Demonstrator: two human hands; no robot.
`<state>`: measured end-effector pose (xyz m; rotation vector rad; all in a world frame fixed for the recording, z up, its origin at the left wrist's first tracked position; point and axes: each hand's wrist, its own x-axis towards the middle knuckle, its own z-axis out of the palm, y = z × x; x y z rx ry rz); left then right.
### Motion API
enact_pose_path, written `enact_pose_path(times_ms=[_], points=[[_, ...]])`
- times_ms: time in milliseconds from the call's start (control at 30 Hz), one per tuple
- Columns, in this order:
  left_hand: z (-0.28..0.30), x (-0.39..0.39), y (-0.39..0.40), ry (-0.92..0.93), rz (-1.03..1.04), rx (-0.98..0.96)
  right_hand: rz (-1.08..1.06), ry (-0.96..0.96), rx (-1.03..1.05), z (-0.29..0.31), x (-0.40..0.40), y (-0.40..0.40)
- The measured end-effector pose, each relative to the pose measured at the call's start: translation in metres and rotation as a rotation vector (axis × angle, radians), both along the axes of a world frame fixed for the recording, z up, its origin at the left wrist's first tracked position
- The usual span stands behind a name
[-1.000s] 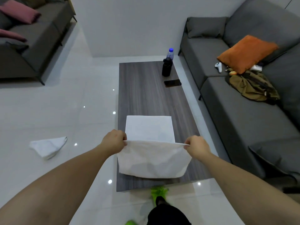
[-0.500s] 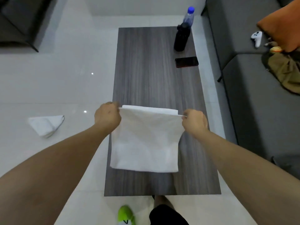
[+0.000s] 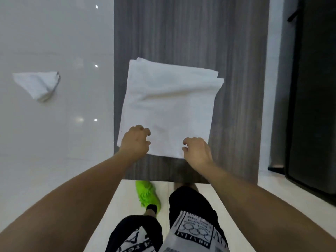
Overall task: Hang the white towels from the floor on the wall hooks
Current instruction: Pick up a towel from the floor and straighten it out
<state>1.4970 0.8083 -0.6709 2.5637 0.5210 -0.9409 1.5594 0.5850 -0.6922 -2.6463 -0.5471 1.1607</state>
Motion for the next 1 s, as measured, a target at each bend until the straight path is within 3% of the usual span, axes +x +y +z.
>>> enact_pose_path(times_ms=[133,333,500,733,1000], points=[[-0.034,-0.040,-0.016,0.086,-0.208,0.004,0.190,-0.066,0.009,-0.029,-0.042,-0.010],[-0.060,-0.061,-0.024,-0.107,-0.289,0.132,0.379,-0.358,0.068,-0.058,-0.055,-0.024],[-0.061,-0.064,-0.017,-0.101,-0.382,0.246,0.466,-0.358,0.009,-0.058,-0.055,-0.019],[-0.039,-0.057,-0.005,-0.116,-0.302,0.180,0.314,-0.324,0.029,-0.036,-0.049,-0.013],[0.062,-0.054,0.023,-0.354,-0.146,0.147,0.197,-0.429,0.077,0.059,-0.027,0.014]])
